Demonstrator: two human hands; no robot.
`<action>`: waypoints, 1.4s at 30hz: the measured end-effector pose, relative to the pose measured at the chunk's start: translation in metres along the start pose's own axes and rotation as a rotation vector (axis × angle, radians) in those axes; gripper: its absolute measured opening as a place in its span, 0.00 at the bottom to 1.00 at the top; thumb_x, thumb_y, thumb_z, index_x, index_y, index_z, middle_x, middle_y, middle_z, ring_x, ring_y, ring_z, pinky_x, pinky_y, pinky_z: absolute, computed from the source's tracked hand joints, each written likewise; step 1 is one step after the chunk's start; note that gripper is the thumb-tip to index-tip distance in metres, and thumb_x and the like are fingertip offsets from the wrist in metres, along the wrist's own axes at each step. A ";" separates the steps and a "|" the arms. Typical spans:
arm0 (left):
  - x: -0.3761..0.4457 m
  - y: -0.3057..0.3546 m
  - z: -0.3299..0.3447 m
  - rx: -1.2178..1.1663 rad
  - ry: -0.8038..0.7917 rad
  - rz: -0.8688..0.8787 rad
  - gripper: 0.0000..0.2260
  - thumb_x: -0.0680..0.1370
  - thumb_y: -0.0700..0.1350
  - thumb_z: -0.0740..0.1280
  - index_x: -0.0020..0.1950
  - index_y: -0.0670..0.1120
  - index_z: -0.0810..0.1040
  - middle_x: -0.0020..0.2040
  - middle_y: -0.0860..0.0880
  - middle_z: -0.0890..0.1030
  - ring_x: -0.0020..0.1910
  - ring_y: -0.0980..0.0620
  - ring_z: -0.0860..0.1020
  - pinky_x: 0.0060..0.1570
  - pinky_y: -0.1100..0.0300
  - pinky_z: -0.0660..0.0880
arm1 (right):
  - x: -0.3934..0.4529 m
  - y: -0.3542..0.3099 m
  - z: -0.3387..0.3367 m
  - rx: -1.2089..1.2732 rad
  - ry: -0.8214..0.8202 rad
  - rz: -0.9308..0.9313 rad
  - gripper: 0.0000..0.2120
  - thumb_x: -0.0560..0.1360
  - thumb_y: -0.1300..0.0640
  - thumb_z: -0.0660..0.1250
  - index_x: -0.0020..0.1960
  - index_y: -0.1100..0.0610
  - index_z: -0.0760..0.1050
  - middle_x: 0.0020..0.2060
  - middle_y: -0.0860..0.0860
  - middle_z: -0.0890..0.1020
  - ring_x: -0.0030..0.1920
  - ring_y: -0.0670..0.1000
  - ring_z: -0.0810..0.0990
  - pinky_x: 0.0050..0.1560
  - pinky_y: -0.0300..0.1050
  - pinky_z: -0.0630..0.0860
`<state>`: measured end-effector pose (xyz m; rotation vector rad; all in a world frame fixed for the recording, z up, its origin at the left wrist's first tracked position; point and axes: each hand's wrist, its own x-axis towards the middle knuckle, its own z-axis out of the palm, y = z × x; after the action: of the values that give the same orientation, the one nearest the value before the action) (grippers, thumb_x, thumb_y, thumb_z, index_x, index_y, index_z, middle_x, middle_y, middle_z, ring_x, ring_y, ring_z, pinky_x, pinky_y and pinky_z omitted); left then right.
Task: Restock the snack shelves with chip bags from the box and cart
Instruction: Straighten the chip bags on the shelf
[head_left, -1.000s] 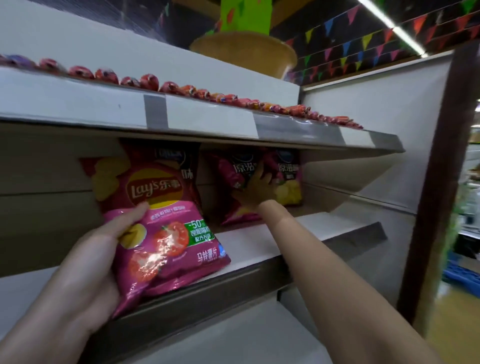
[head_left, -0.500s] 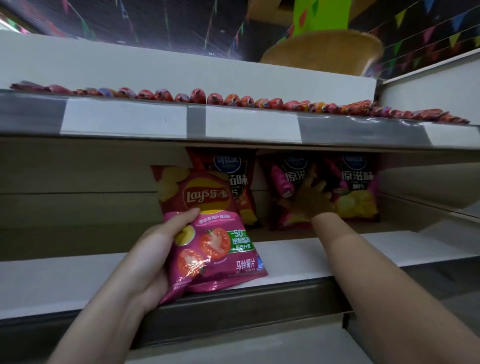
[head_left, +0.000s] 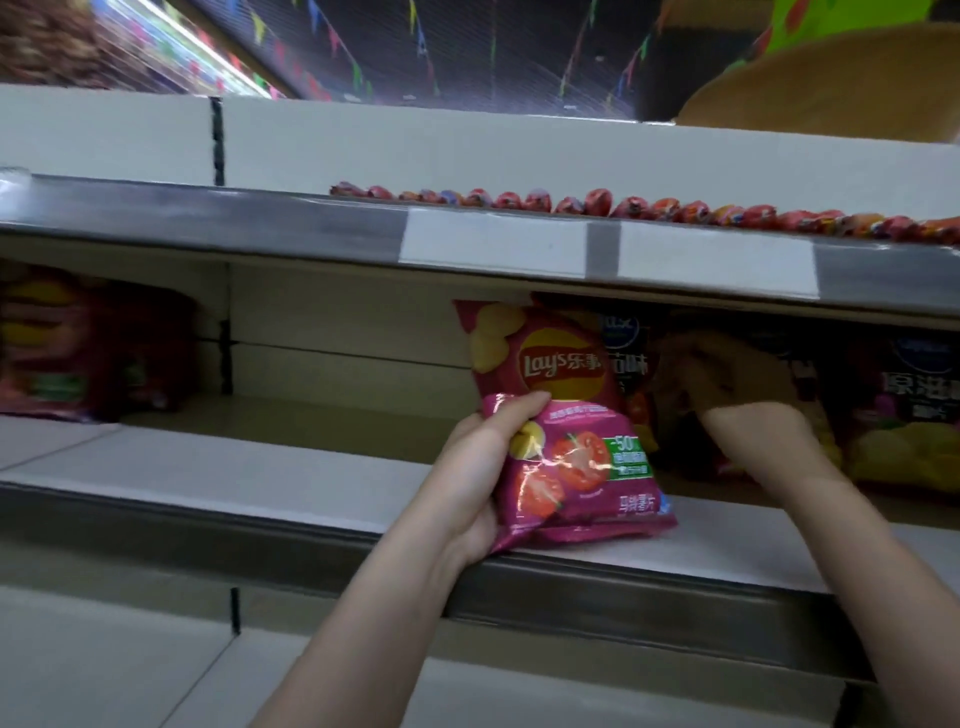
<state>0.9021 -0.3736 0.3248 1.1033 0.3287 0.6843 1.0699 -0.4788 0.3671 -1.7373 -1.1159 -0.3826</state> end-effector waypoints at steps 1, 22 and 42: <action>-0.003 0.002 0.000 0.013 -0.010 0.007 0.25 0.69 0.49 0.73 0.64 0.43 0.76 0.51 0.41 0.85 0.48 0.42 0.84 0.48 0.50 0.81 | -0.009 -0.012 0.008 0.041 -0.071 0.043 0.08 0.80 0.48 0.63 0.53 0.50 0.77 0.41 0.47 0.79 0.45 0.51 0.78 0.47 0.42 0.71; -0.155 0.106 -0.233 0.240 0.449 0.267 0.23 0.66 0.50 0.75 0.59 0.45 0.78 0.49 0.44 0.85 0.47 0.43 0.85 0.47 0.50 0.81 | -0.111 -0.246 0.244 0.797 -0.730 0.069 0.37 0.64 0.33 0.60 0.72 0.37 0.54 0.53 0.40 0.78 0.45 0.46 0.84 0.37 0.39 0.82; -0.243 0.222 -0.489 0.399 0.726 0.068 0.38 0.55 0.55 0.83 0.59 0.40 0.76 0.46 0.36 0.84 0.42 0.36 0.84 0.42 0.48 0.81 | -0.140 -0.431 0.462 0.638 -1.195 -0.062 0.39 0.72 0.32 0.63 0.76 0.41 0.49 0.56 0.40 0.78 0.51 0.43 0.83 0.52 0.44 0.82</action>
<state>0.3679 -0.1259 0.2932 1.2125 1.0879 1.1027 0.5365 -0.1181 0.3056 -1.2650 -1.8251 1.0286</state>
